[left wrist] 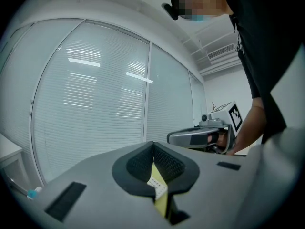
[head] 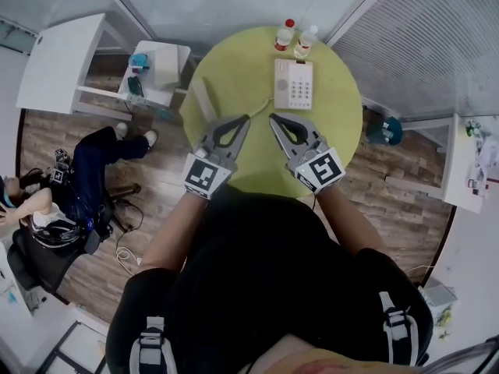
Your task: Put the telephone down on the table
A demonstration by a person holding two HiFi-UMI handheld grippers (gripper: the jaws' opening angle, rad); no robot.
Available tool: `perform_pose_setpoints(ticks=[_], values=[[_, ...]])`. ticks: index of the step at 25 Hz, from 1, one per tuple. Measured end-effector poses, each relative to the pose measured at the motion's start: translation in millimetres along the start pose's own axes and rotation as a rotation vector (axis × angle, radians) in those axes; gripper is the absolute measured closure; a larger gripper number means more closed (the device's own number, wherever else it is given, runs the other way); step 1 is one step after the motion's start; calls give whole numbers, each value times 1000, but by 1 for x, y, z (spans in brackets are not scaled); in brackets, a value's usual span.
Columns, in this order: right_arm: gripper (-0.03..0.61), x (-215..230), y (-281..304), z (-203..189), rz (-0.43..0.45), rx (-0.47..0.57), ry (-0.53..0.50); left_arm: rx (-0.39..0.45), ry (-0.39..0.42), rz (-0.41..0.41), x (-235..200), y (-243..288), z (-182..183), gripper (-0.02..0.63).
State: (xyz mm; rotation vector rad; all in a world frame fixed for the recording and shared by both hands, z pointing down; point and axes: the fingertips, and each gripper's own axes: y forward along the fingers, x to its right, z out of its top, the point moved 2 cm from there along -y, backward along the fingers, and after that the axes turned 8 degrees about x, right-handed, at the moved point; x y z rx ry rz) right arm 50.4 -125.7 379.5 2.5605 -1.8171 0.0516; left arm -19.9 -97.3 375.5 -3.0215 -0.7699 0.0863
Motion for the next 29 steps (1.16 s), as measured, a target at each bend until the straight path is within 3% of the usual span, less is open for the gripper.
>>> perform_pose_setpoints(ticks=[29], values=[[563,-8,-14,2,25,3,15,42,8,22,20,-2,7,601]])
